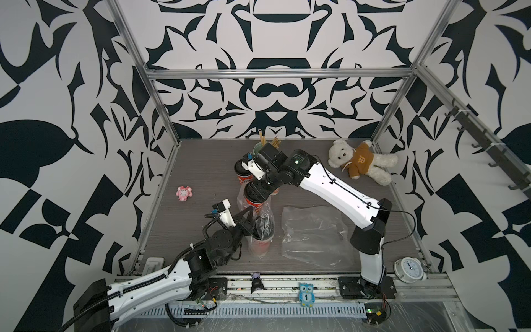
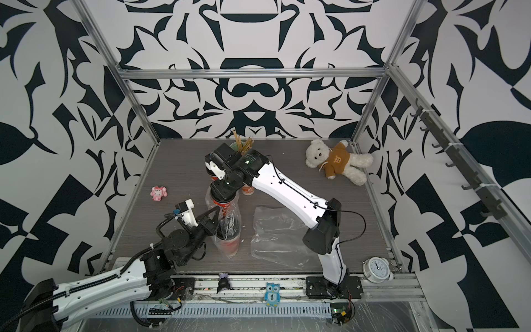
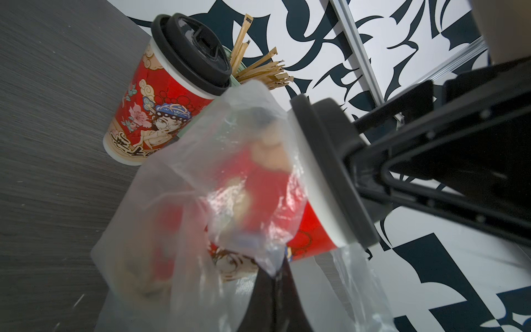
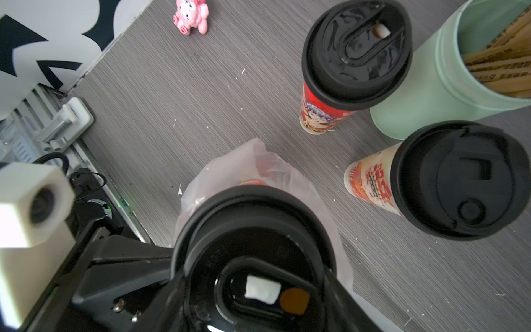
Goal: Pack milk tea into plastic carrier bags
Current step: Place the milk tea cup in the plastic carrier bag.
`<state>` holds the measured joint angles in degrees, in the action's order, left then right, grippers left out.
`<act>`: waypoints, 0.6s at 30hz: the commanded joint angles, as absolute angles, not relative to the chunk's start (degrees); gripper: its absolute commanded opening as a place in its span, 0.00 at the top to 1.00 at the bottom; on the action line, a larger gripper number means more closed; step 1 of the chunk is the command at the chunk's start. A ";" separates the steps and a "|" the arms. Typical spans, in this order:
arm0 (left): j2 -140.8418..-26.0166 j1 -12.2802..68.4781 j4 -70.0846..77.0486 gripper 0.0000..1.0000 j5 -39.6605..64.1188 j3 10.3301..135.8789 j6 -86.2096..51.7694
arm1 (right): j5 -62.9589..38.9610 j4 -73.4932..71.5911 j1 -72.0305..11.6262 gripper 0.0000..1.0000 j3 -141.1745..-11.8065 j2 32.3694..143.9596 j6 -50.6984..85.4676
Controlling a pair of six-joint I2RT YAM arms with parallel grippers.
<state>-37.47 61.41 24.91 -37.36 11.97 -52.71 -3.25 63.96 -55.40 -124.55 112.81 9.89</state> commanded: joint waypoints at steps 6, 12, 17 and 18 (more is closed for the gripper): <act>-38.16 61.57 28.68 1.00 -39.13 13.63 -50.03 | 0.63 64.06 -56.99 0.84 -125.64 112.03 7.55; -39.91 61.57 30.54 1.00 -39.14 14.10 -49.40 | 1.15 66.46 -57.54 0.84 -126.73 113.45 6.77; -39.98 61.56 31.48 1.00 -39.20 14.24 -48.72 | 2.03 67.32 -57.57 0.85 -126.39 114.25 6.73; -39.76 61.56 31.51 1.00 -39.37 14.35 -48.45 | 2.12 67.42 -57.57 0.85 -126.39 114.35 6.70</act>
